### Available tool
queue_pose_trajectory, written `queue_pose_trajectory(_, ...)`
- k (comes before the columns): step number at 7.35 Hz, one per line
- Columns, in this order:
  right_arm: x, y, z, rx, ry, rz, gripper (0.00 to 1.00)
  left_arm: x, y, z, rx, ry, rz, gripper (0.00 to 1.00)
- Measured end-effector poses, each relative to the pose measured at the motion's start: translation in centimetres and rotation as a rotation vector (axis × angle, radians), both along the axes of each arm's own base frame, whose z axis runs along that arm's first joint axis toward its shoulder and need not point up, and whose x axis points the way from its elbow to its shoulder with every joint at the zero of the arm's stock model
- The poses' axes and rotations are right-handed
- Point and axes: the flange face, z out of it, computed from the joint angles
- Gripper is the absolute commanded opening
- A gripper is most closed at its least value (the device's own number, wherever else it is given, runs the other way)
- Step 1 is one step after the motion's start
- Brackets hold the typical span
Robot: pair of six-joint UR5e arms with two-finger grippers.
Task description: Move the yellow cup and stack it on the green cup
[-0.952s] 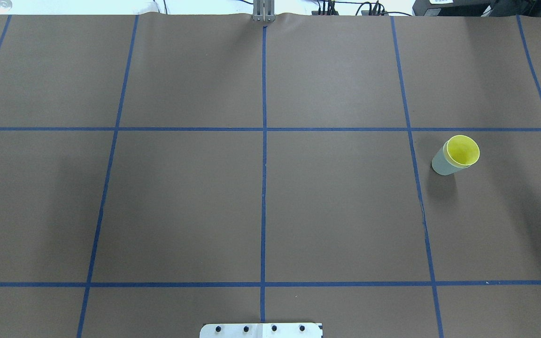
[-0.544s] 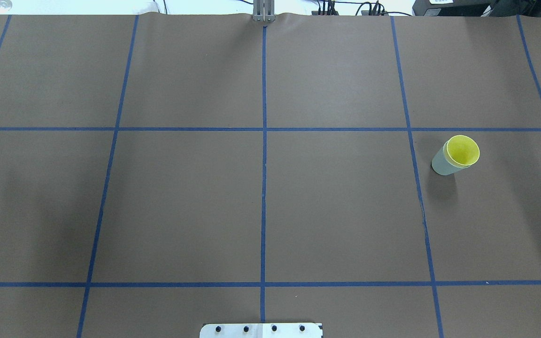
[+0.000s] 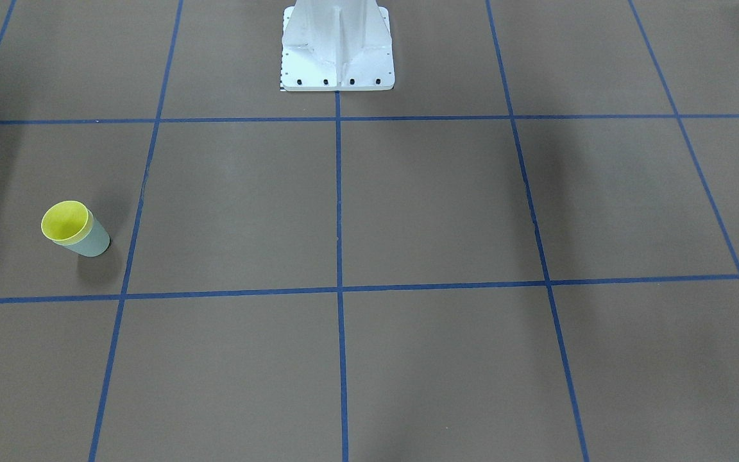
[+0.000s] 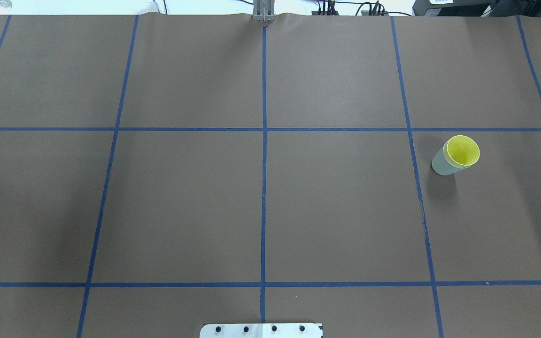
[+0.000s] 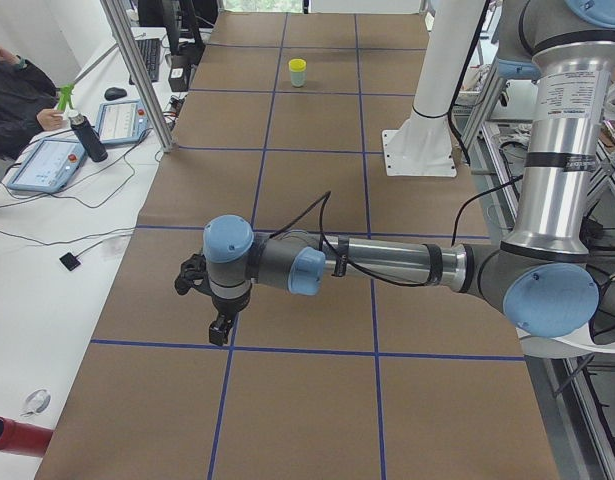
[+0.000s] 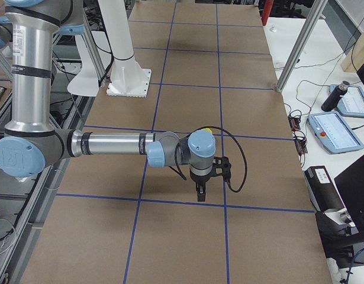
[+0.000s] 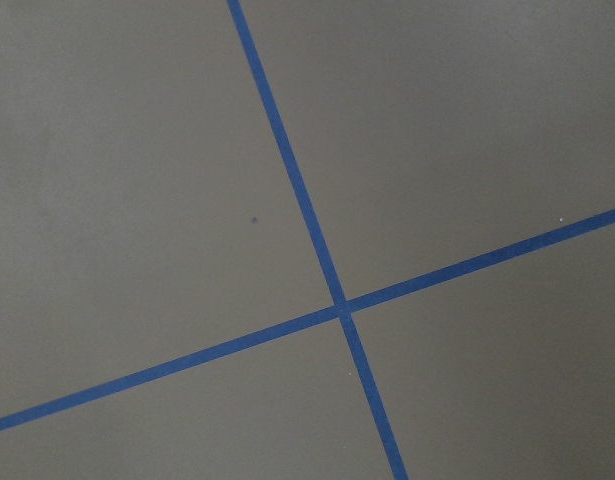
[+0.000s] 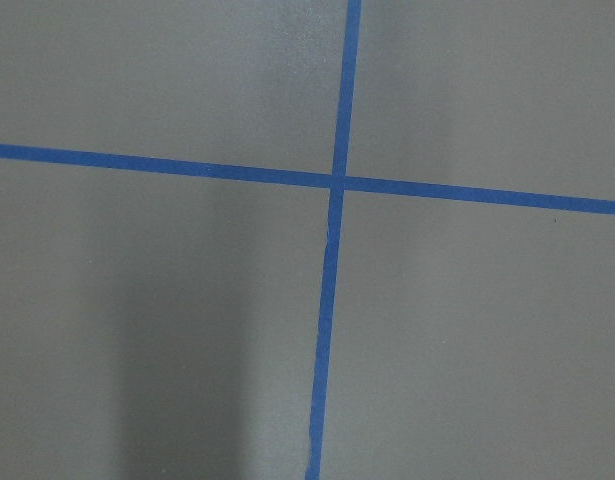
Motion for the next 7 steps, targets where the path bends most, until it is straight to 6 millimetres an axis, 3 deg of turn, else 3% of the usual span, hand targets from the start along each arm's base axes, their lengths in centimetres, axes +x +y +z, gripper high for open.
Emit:
queue_pose_trajectory(2, 1.0, 0.0, -0.3, -0.037, -0.045, 0.023, 0.99, -1.5, -0.6, -0.6, -0.036, -0.004, 0.011, 1.00)
queue_pose_trajectory(7, 2.1, 1.2, 0.7, -0.110, -0.087, 0.050, 0.99, -1.4, 1.4, 2.3, -0.123, 0.008, -0.024, 1.00)
